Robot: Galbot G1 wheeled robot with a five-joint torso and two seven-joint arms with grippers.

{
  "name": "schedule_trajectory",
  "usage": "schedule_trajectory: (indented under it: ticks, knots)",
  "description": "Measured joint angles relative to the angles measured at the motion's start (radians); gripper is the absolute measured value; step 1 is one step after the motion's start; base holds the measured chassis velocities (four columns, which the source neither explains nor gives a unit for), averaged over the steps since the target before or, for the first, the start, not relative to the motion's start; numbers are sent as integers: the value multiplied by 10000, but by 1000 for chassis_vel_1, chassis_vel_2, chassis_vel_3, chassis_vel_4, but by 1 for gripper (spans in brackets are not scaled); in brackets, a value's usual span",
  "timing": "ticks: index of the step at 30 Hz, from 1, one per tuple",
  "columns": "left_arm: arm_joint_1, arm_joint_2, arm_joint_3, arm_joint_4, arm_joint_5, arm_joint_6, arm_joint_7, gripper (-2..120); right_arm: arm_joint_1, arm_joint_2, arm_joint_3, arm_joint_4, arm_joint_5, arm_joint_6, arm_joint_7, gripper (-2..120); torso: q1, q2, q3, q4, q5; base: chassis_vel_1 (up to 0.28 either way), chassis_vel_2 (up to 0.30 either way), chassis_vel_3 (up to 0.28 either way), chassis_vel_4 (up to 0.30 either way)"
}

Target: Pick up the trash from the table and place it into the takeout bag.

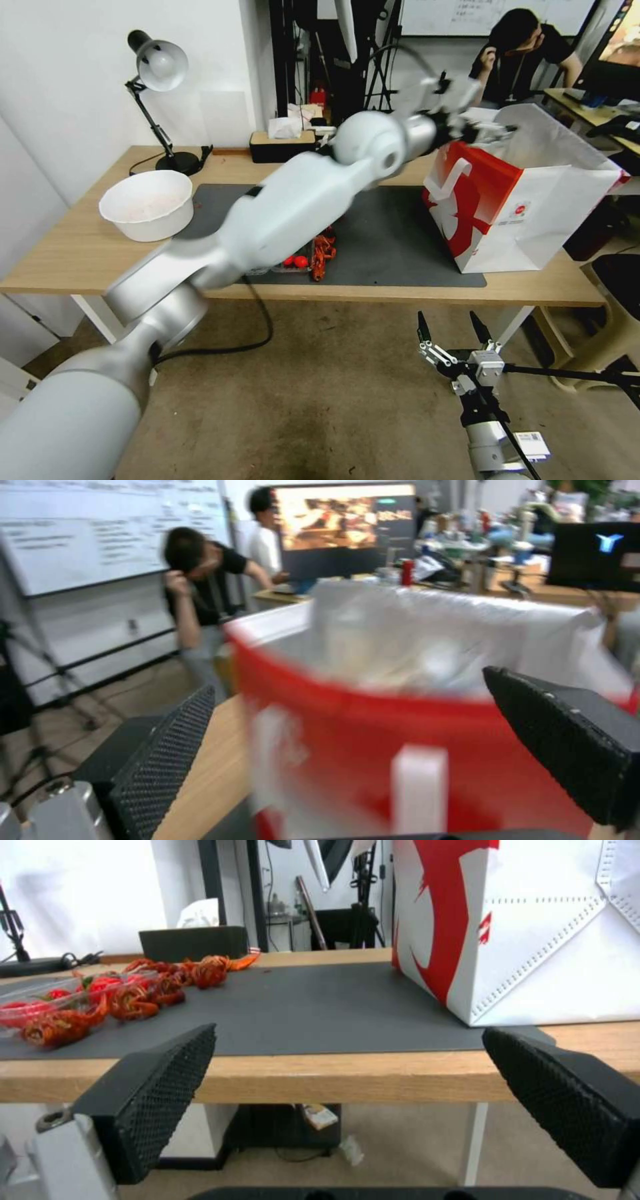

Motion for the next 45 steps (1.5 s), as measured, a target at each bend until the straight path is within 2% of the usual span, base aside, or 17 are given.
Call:
schedule_trajectory:
  ticks: [3, 4, 7, 8, 11, 12, 15, 16, 18, 20, 22, 23, 28, 30, 34, 42, 45]
  knots:
    - [1245, 1040, -853, -895, 325, -107, -105, 100, -43, -7, 3, -54, -2, 35, -3, 100, 0, 0, 0, 0, -1, 0, 0, 0, 0]
    - [1245, 1040, -853, -895, 325, -107, -105, 100, -43, -7, 3, -54, -2, 35, -3, 100, 0, 0, 0, 0, -1, 0, 0, 0, 0]
    - [2697, 1809, -1876, -1738, 1004, -742, -61, 100, -29, 3, -17, -79, -21, 37, -5, 100, 0, -1, 1, 1, -3, 0, 0, 0, 0]
    - [2697, 1809, -1876, -1738, 1004, -742, -61, 100, -29, 3, -17, -79, -21, 37, -5, 100, 0, -1, 1, 1, -3, 0, 0, 0, 0]
    - [4254, 2347, -2899, -2575, 1797, -1711, -19, 100, -2, 17, -28, -79, -40, 35, -5, 100, 0, 0, 0, 0, 4, 0, 0, 0, 0]
    - [4254, 2347, -2899, -2575, 1797, -1711, -19, 100, -2, 17, -28, -79, -40, 35, -5, 100, 0, 0, 0, 0, 4, 0, 0, 0, 0]
    - [5891, 2673, -3936, -3220, 3023, -2785, -267, 100, -10, 29, -28, -60, -60, 34, -5, 100, -1, 0, -1, 0, 5, 0, 0, 0, 0]
    - [5891, 2673, -3936, -3220, 3023, -2785, -267, 100, -10, 29, -28, -60, -60, 34, -5, 100, -1, 0, -1, 0, 5, 0, 0, 0, 0]
    - [6801, 2781, -4493, -3530, 3677, -3426, -609, 100, -16, 24, -28, -56, -69, 35, -5, 100, -2, 0, -1, 0, 1, 0, 0, 0, 0]
    - [6995, 2794, -4612, -3601, 3853, -3589, -717, 100, -15, 24, -28, -56, -69, 35, -5, 100, -2, 0, -1, 1, 6, 0, 0, 0, 0]
    - [7778, 2794, -5022, -3838, 4508, -4059, -1091, 100, -8, 12, -28, -46, -71, 35, -5, 100, -1, 1, 0, -6, 2, 0, 0, 0, 0]
    - [7778, 2794, -5022, -3838, 4508, -4059, -1091, 100, -8, 12, -28, -46, -71, 35, -5, 100, -1, 1, 0, -6, 2, 0, 0, 0, 0]
    - [9395, 2645, -5807, -4385, 5039, -4301, -1271, 100, 11, -1, -46, -26, -75, 35, -3, 100, -2, 0, -1, 0, 2, 0, 0, 0, 0]
    - [10390, 2482, -6289, -4553, 5534, -4611, -1308, 100, 24, -13, -64, -26, -75, 34, -3, 100, -2, 0, -1, -2, 5, 0, 0, 0, 0]
    - [11431, 2262, -6875, -4705, 5813, -4974, -1319, 100, 62, -43, -87, -36, -75, 33, -3, 100, -2, 1, -1, 0, 8, 0, 0, 0, 0]
    - [12637, 2013, -7679, -5027, 6302, -5132, -1568, 100, 139, -76, -132, -54, -78, 0, 4, 100, 0, 0, 0, -2, 3, 0, 0, 0, 0]
    - [13442, 1996, -8172, -5218, 6531, -5081, -1874, 100, 160, -127, -146, -9, -83, -19, 5, 100, -1, 1, 0, -3, 4, 0, 0, 0, 0]
